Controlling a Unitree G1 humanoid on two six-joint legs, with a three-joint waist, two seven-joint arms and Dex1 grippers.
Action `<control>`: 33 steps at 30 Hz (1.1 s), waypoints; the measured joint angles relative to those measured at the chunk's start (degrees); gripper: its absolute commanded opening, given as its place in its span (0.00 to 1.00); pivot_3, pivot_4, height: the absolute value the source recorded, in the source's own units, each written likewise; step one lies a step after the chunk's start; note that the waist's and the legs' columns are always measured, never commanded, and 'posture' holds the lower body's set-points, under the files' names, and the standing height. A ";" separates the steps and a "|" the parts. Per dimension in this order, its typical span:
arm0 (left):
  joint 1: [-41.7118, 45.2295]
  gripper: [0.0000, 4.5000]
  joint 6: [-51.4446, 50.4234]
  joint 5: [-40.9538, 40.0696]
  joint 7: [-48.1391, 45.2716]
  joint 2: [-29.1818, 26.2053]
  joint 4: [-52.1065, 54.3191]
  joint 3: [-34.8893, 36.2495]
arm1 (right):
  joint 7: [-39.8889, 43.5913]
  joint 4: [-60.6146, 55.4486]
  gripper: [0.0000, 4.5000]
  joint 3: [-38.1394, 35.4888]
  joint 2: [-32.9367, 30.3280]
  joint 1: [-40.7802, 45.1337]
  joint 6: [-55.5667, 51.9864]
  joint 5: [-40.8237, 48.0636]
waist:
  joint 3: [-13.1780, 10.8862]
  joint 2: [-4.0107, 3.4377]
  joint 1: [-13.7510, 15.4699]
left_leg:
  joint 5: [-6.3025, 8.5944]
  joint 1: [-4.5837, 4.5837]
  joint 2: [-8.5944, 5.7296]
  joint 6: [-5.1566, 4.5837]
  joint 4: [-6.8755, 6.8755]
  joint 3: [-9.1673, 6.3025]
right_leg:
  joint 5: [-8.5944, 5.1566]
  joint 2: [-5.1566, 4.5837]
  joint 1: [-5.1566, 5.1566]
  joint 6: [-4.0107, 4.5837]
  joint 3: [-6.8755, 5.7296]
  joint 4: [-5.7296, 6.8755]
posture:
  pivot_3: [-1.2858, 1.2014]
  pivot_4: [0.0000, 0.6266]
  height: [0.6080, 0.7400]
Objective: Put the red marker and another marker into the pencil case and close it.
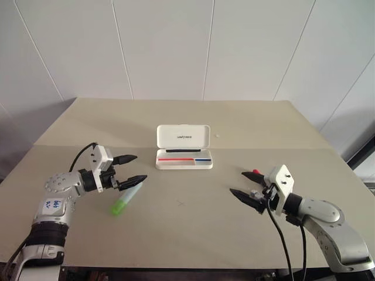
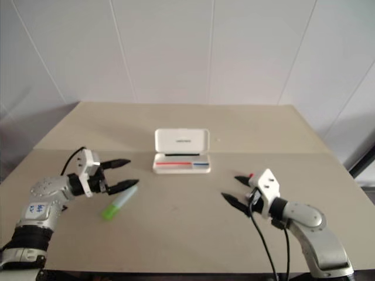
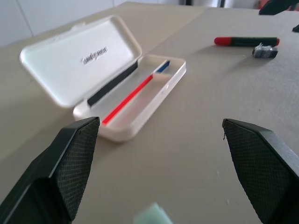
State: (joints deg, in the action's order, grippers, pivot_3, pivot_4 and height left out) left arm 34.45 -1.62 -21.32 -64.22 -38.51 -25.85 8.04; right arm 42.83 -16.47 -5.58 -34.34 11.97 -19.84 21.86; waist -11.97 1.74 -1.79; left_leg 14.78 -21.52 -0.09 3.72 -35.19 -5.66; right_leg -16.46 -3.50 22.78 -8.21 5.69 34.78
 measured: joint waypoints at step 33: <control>32.66 0.99 11.12 22.19 3.30 13.73 -46.07 -11.62 | -8.26 -11.96 1.00 -2.02 2.31 -11.32 -1.63 0.85 | -0.04 0.10 0.21 | 0.00 -0.06 -0.13 -0.02 -0.09 -0.05 | -0.11 -0.03 0.00 -0.20 0.00 0.15 | 0.52 0.24 1.00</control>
State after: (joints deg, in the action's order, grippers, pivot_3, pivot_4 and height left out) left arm 67.11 9.50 0.88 -60.92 -24.78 -71.93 -3.58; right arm 34.56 -28.42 -7.61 -32.04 0.64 -21.46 22.71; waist -12.01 1.83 -1.58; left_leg 14.77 -21.58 -0.22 3.71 -35.28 -5.71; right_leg -16.57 -3.53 22.78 -8.41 5.69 34.93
